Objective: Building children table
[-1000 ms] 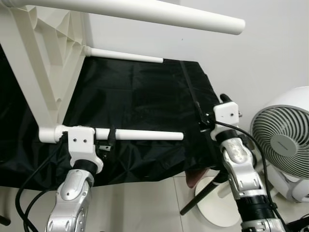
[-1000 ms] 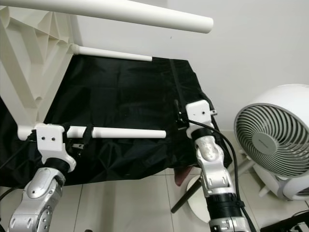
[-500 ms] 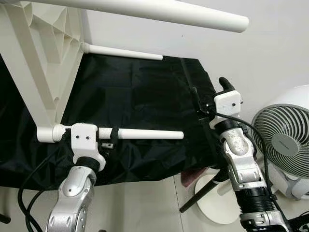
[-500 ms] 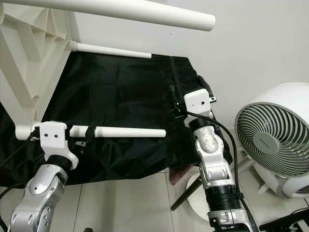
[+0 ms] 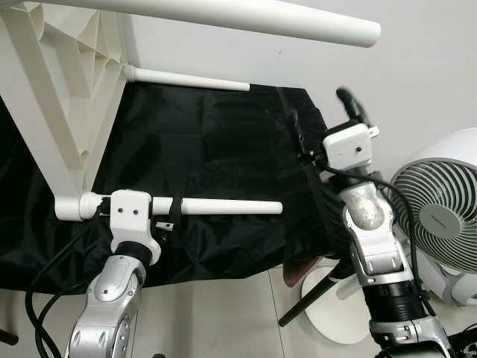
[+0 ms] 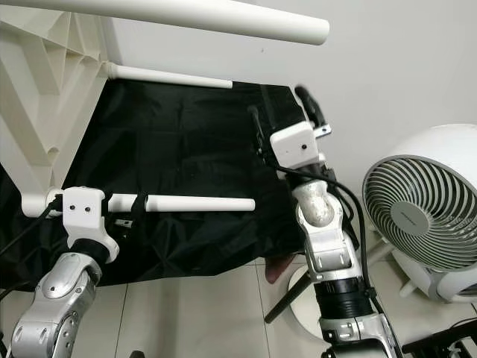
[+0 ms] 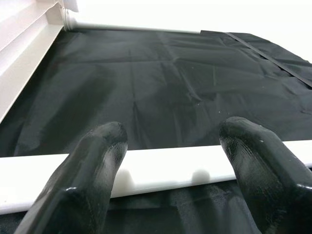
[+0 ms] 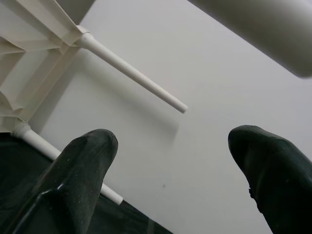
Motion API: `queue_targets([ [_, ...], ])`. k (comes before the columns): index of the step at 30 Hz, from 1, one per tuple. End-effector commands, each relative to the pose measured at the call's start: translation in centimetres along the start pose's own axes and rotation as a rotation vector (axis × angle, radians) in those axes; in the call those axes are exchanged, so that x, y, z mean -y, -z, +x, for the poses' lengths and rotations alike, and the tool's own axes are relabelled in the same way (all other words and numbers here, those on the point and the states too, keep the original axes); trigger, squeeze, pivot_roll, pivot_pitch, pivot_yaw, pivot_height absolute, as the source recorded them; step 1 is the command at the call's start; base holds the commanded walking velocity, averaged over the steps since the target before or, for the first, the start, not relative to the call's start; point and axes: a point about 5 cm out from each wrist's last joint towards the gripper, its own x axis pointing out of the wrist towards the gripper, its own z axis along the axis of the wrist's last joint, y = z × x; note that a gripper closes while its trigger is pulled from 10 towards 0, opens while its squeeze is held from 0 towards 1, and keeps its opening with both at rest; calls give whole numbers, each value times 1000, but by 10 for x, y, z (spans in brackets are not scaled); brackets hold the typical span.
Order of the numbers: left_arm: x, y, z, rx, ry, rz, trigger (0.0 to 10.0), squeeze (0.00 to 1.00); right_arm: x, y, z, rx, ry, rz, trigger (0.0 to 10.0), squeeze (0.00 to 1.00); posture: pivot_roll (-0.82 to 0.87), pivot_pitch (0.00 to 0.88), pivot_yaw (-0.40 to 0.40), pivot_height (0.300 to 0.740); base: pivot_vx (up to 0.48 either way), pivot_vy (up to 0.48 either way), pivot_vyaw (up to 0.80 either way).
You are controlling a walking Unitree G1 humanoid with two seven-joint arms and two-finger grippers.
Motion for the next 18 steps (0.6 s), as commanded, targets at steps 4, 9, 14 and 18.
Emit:
queue_targets([
  [4, 4, 0, 1, -9, 57, -7, 10000, 0, -4, -10, 7, 65, 5, -36, 10000, 0, 183, 45, -105, 740, 0, 0, 0],
  [9, 3, 0, 3, -9, 46, -28, 10000, 0, -6, -16, 13, 114, 12, -74, 10000, 0, 189, 44, -114, 740, 0, 0, 0],
  [14, -1, 5, 3, -55, 0, -112, 10000, 0, -3, -21, 15, 144, 33, -107, 10000, 0, 184, 46, -112, 740, 0, 0, 0],
  [18, -6, 12, 5, -112, -62, -161, 10000, 0, -1, -23, 16, 160, 39, -127, 10000, 0, 180, 47, -110, 740, 0, 0, 0],
])
